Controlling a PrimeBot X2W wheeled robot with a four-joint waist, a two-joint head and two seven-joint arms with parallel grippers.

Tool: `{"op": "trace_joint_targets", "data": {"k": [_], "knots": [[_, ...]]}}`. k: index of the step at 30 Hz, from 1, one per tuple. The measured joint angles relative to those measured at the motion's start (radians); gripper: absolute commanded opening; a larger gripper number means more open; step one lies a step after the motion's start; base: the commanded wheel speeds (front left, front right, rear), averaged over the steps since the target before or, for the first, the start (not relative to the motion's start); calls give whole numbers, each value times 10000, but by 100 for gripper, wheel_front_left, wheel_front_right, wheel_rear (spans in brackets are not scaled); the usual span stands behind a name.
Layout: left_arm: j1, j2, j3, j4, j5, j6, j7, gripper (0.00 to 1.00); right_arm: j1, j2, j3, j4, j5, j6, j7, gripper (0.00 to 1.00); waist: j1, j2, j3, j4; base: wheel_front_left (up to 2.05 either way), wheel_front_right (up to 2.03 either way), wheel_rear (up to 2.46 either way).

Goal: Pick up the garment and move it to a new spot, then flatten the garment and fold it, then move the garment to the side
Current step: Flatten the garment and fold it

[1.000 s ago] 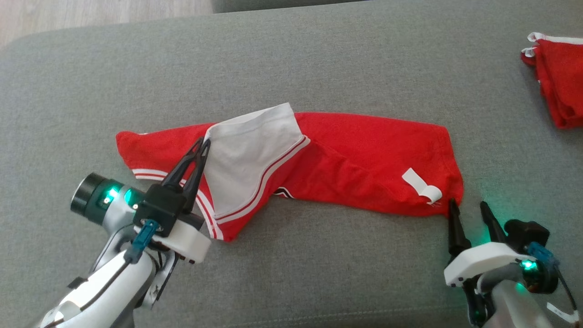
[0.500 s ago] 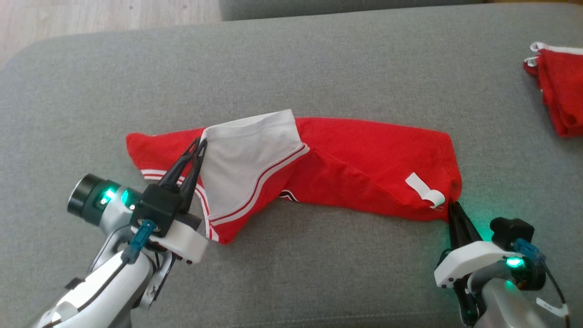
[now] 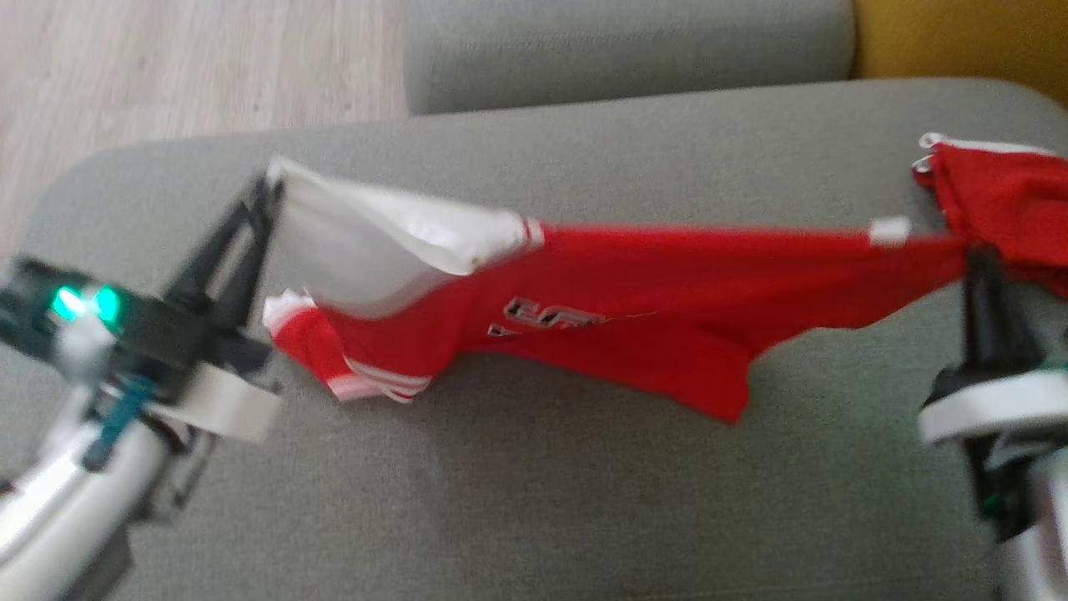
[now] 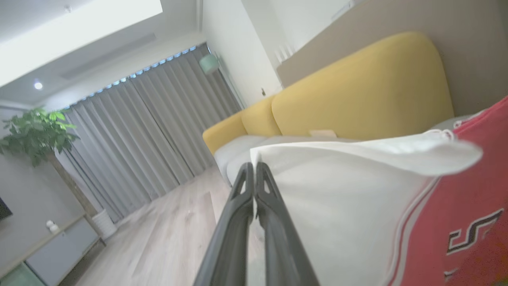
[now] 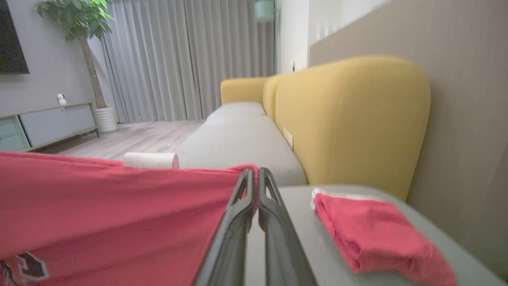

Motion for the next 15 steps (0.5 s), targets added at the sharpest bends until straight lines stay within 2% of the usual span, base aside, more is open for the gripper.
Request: {"op": "trace_joint_targets", "data": {"k": [3, 5, 8, 10, 11, 15], "knots": [[-560, 479, 391, -665, -201, -314, 155, 0, -33, -495, -13, -1873, 180, 0, 917, 0, 0, 0, -270, -92, 0, 0, 0], [-1240, 794, 639, -986, -282, -675, 426, 0, -203, -759, -92, -3066, 303, 0, 1649, 0, 0, 0, -366, -161, 0, 0, 0], [-2608, 1034, 945, -1189, -445, -1292, 886, 0, -995, -1248, -107, -4034, 399, 0, 2523, 0, 0, 0, -271, -199, 0, 0, 0], [-3661, 1005, 928, -993, -464, -1906, 1179, 0, -1893, -1672, -36, -4176, 401, 0, 2940, 0, 0, 0, -76, -173, 0, 0, 0], [-4657, 844, 832, -453, -635, -2661, 1482, 0, -2911, -2000, 242, -4048, 435, 0, 3325, 0, 0, 0, 175, -132, 0, 0, 0], [-6710, 370, 506, 1221, -408, -3825, 1791, 0, -5149, -2391, 1145, -3097, 736, 0, 3653, 0, 0, 0, 896, -80, 0, 0, 0]]}}
